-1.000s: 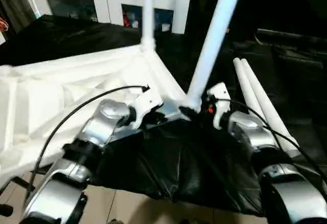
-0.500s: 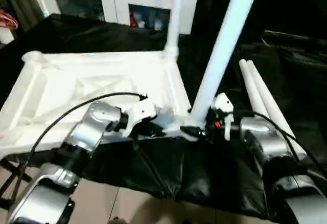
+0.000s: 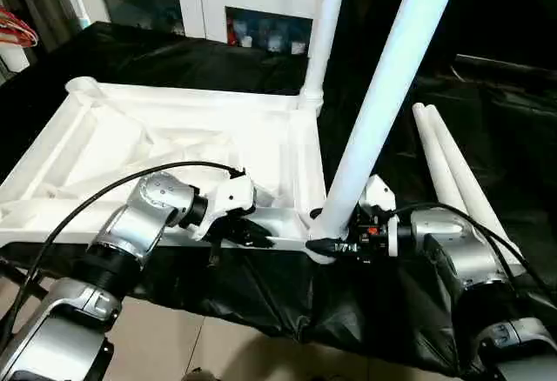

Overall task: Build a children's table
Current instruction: Rotate leg to tighten

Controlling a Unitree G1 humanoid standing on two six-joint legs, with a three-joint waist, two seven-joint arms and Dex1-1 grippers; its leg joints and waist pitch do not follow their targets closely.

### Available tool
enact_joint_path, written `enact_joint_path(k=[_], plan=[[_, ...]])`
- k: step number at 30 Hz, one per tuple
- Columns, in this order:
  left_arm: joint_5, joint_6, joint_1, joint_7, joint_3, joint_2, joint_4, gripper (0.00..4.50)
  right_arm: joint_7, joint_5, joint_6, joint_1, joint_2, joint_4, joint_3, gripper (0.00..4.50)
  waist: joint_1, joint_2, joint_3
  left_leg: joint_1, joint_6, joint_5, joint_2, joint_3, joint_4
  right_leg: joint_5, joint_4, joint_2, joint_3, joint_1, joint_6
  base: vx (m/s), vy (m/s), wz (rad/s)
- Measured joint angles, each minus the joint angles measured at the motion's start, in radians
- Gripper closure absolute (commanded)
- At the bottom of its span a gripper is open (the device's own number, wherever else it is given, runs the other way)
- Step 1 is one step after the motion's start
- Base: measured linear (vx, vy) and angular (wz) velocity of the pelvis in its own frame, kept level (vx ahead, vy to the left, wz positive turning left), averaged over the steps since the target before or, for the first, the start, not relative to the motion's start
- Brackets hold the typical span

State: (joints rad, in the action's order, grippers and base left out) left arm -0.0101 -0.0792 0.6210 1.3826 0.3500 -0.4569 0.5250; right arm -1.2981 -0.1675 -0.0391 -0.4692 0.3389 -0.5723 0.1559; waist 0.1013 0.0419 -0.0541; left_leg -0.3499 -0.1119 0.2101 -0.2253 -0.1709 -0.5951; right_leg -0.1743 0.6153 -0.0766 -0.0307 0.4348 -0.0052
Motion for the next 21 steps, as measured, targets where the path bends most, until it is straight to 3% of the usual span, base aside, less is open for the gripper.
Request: enact_joint_path(k=[7, 14, 21], plan=[[-0.007, -0.033, 0.000, -0.068, -0.010, 0.036, 0.011, 4.50, 0.113, 0.003, -0.031, 0.024, -0.027, 0.016, -0.031, 1.70, -0.001, 0.000, 0.000, 0.000, -0.003, -0.002, 0.000, 0.000, 0.000, 0.000, 0.002, 0.000, 0.000, -0.003, 0.000, 0.000, 0.000, 0.00], [-0.066, -0.120, 0.068, -0.360, -0.038, 0.193, 0.120, 4.50, 0.584, 0.040, -0.046, -0.045, -0.164, -0.115, -0.154, 1.71, -0.013, 0.001, 0.001, 0.002, -0.012, -0.004, 0.000, 0.002, 0.002, 0.006, 0.003, -0.001, -0.002, -0.006, -0.003, 0.000, 0.000, 0.00], [-0.102, -0.155, 0.096, -0.524, -0.059, 0.274, 0.169, 4.50, 0.903, 0.060, -0.011, -0.125, -0.273, -0.232, -0.215, 1.71, -0.014, -0.002, 0.002, 0.002, -0.014, -0.007, 0.000, 0.004, 0.004, 0.010, 0.001, -0.001, -0.005, -0.006, -0.002, 0.000, 0.000, 0.00]])
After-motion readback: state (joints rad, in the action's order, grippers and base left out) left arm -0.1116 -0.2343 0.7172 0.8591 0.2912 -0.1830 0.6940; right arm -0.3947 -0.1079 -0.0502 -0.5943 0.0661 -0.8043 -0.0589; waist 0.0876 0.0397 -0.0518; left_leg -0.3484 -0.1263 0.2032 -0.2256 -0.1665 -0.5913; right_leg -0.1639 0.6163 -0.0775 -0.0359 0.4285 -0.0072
